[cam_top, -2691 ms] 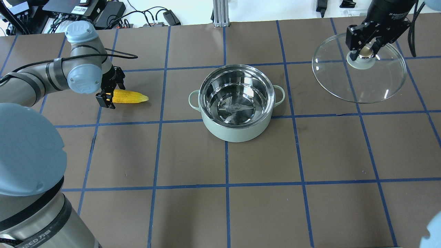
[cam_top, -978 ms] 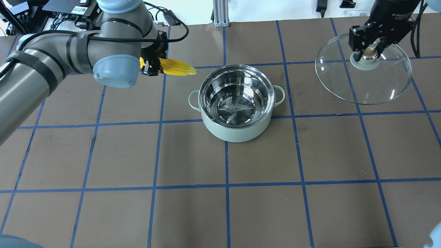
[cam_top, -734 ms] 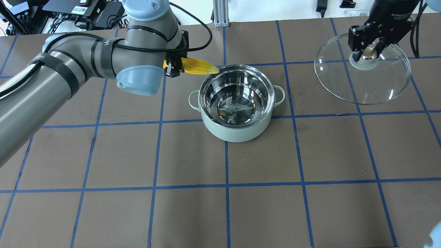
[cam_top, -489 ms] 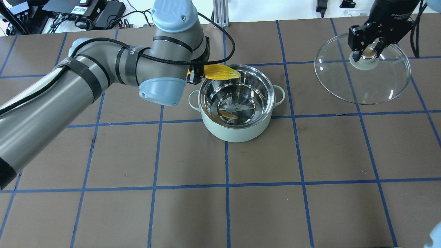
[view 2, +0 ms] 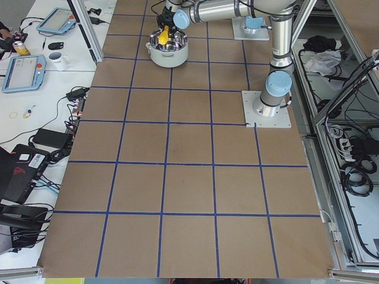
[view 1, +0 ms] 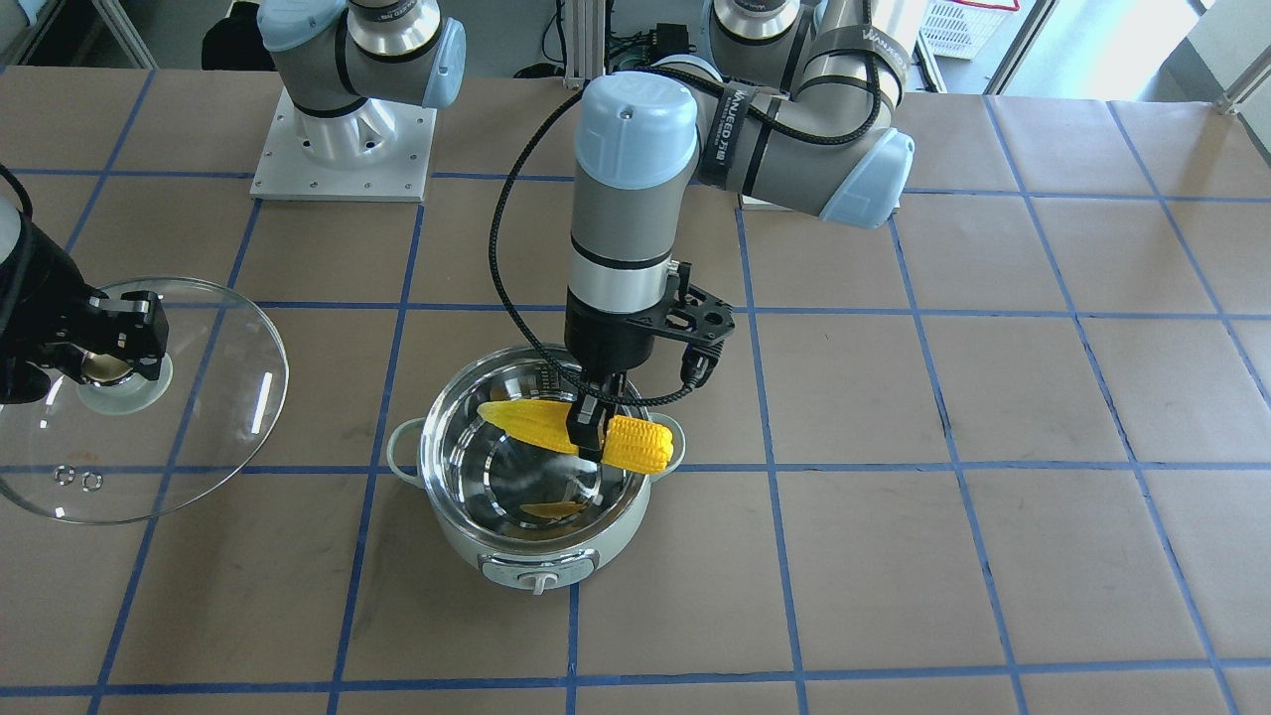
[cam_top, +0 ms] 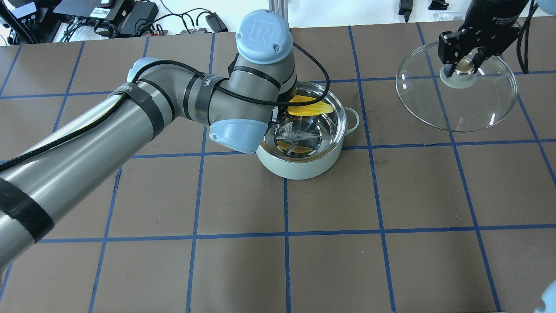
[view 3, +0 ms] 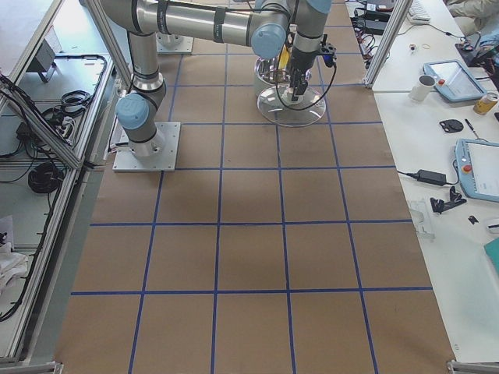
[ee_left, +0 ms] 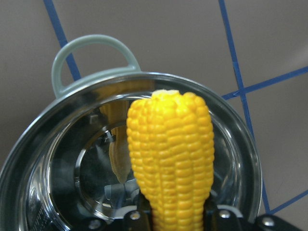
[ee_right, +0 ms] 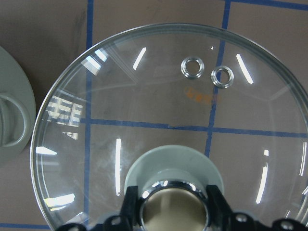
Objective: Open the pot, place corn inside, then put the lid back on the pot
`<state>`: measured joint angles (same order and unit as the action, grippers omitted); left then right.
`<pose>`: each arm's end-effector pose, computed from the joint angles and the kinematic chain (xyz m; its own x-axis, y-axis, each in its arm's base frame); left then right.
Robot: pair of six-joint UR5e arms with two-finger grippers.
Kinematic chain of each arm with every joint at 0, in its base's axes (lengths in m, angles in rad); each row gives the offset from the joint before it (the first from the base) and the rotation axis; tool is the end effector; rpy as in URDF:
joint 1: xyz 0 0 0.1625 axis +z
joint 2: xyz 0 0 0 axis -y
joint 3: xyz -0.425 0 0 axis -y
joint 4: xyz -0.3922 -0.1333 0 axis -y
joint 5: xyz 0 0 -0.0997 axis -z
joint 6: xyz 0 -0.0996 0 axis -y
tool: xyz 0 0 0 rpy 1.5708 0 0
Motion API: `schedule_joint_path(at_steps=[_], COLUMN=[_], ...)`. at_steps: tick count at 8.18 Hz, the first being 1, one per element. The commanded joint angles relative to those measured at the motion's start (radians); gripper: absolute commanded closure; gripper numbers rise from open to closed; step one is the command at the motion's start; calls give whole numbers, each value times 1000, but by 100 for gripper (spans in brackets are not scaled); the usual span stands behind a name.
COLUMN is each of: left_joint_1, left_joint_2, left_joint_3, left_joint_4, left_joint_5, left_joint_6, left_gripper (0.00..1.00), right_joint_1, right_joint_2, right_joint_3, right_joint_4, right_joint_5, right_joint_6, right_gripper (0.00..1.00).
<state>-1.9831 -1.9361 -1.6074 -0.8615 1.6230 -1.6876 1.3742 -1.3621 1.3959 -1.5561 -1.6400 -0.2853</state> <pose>-0.3730 -0.5331 0.3414 -0.2720 -0.9123 0.3063 -0.9595 0.2813 -0.0141 0.0117 -0.5884 0.4609 -0.9944 -0.0919 0.0526 -0.0883 0.9939 0.0660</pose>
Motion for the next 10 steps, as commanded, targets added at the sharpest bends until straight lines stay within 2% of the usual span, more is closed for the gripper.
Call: schedule_joint_path(at_steps=[1, 2, 4, 8, 9, 10], left_joint_1=[-34, -36, -34, -34, -28, -23], left_joint_2=[-35, -40, -41, -30, -9, 11], left_joint_3=[-3, -5, -6, -8, -3, 3], left_joint_4=[76, 73, 71, 79, 76, 76], left_joint_5=[2, -2, 8, -5, -17, -84], left_joint_6=[-49, -78, -67, -26, 173, 432], left_gripper=[78, 61, 1, 0, 0, 0], right_joint_1=[0, 0, 0, 2, 5, 17], right_joint_2=[0, 0, 0, -3, -5, -8], right_joint_3=[2, 2, 2, 3, 3, 3], right_joint_4=[1, 2, 1, 1, 1, 4], right_joint_5=[3, 3, 5, 17, 19, 19], right_joint_6=[3, 5, 3, 9, 14, 56], right_gripper=[100, 100, 100, 100, 100, 100])
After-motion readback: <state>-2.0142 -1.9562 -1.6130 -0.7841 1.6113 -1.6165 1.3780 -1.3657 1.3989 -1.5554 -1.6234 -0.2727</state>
